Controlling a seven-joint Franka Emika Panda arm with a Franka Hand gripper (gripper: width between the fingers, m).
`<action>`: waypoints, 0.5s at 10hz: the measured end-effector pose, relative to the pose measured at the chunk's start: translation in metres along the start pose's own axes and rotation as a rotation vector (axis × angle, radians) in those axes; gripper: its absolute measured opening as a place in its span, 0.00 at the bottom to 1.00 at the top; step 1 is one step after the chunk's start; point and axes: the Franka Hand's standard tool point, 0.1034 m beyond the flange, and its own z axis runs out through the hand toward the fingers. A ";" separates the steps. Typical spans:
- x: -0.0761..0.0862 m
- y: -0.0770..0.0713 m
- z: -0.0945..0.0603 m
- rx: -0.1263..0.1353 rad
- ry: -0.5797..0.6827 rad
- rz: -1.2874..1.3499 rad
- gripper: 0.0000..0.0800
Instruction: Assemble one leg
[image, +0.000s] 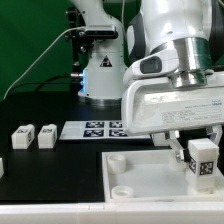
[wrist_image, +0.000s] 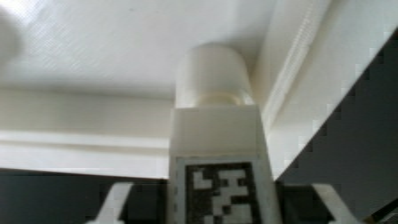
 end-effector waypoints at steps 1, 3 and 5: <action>0.002 0.000 0.001 -0.002 0.023 -0.004 0.37; 0.004 -0.001 0.002 -0.001 0.043 -0.005 0.37; 0.004 -0.001 0.002 -0.001 0.045 -0.011 0.37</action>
Offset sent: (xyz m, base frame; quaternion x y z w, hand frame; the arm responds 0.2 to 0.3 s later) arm 0.0001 0.0084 -0.0023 -0.0014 0.0152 0.0021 0.9999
